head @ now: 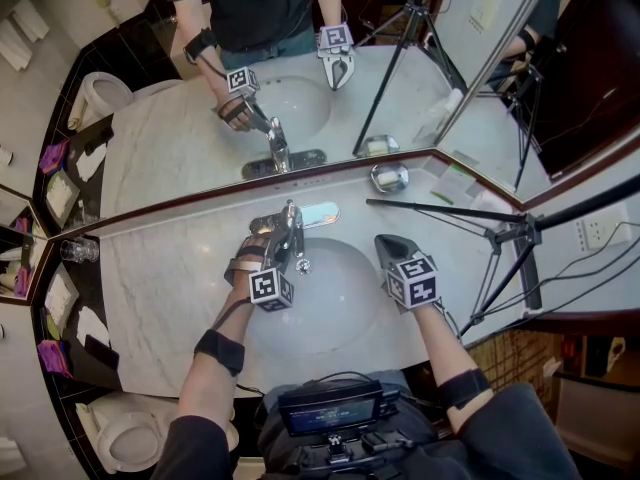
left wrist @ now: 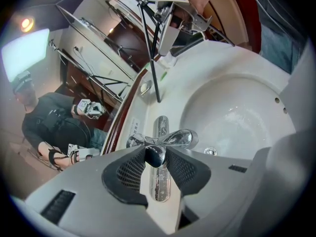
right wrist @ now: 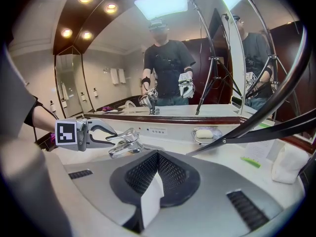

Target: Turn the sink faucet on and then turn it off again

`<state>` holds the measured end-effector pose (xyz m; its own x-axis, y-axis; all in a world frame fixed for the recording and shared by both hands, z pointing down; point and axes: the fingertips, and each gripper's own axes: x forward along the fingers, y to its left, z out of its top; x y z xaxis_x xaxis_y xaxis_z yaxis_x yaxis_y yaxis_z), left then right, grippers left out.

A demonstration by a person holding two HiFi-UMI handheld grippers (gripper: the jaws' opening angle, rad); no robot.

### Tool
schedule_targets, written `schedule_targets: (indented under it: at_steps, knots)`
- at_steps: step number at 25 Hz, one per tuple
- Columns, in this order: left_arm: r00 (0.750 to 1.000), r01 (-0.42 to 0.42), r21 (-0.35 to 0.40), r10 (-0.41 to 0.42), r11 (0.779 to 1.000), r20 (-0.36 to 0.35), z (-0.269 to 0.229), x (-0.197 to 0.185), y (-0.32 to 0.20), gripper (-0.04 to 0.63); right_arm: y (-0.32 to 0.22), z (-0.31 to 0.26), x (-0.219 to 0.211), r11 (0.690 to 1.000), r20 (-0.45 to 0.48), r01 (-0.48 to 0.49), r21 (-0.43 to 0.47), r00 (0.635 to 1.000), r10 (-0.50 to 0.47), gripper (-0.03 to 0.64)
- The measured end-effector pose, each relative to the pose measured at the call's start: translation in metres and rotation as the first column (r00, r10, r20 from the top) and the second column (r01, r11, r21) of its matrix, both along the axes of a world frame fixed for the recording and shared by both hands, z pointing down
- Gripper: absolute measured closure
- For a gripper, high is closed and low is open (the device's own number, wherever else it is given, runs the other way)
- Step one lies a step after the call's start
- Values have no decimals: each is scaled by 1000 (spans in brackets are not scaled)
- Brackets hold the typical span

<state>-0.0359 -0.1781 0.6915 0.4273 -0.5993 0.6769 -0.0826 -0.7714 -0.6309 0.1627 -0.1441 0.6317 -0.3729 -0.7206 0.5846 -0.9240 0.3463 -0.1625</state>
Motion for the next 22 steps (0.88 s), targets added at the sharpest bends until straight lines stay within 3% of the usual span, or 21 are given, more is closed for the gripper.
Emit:
schedule_targets:
  at_steps: [15,20,22]
  knots:
    - [1000,-4,-42,5,999,26,-13,-2,8,485,-4,-10,-9,999,4,30,17,1000,-30,598]
    - [1000,-2,-26,2,1000,4,-35,-11,27,500,-5,-19,-19,998,8,57,37,998,-58,598]
    - [999,34,-22,-35,999,-37,-48,-16,31,518,-6,-21,-23,997,12,69,44,998,-69,598]
